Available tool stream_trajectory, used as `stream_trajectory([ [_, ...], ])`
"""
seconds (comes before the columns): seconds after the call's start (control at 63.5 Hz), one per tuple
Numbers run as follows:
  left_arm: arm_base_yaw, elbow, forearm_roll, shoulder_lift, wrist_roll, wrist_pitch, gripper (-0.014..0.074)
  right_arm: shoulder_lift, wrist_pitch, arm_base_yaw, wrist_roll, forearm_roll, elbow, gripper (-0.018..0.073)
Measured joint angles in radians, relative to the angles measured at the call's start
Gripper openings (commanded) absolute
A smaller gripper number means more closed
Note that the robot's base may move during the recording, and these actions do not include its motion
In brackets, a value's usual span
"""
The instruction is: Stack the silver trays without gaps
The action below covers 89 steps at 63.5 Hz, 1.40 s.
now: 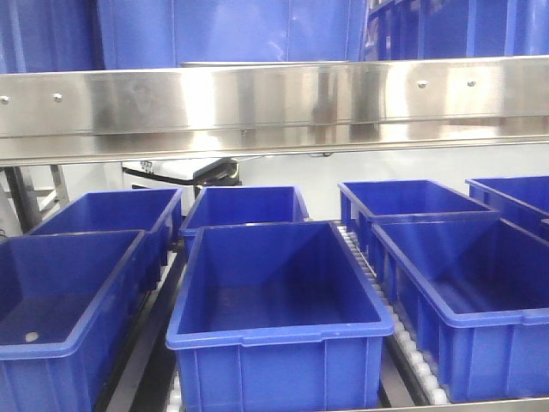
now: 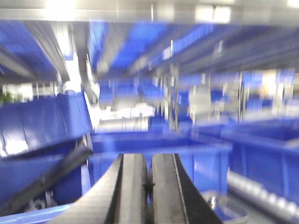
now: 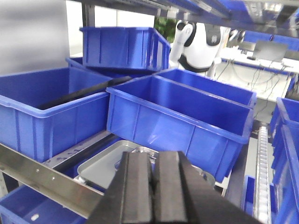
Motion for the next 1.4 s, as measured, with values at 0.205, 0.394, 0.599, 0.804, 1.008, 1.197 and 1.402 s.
stream_trajectory([
  [0.205,0.000,0.080,-0.006,-0.149,0.000,0.175,-0.0003,-0.404,-0.249,0.000,-0.002,0.011,0.548,-0.0060],
  [0.394,0.000,0.159,-0.021,-0.203,0.000,0.261,-0.0003,-0.702,-0.418,0.000,-0.004,0.011,0.876,-0.0060],
  [0.599,0.000,0.166,-0.036,-0.208,0.000,0.263,-0.0003,-0.839,-0.441,0.000,-0.006,0.011,0.935,-0.0060],
  [0.804,0.000,0.166,-0.036,-0.208,0.000,0.263,-0.0003,-0.869,-0.444,0.000,-0.002,0.040,0.935,-0.0060],
  [1.008,0.000,0.166,-0.036,-0.210,0.000,0.263,-0.0003,-0.869,-0.441,0.000,-0.002,0.045,0.937,-0.0060],
  [1.197,0.000,0.166,-0.037,-0.210,0.000,0.263,-0.0003,-0.869,-0.441,0.000,0.000,0.024,0.937,-0.0060],
  [1.402,0.000,0.168,-0.039,-0.210,0.000,0.263,-0.0003,-0.869,-0.439,-0.116,0.005,-0.057,0.950,-0.0069],
])
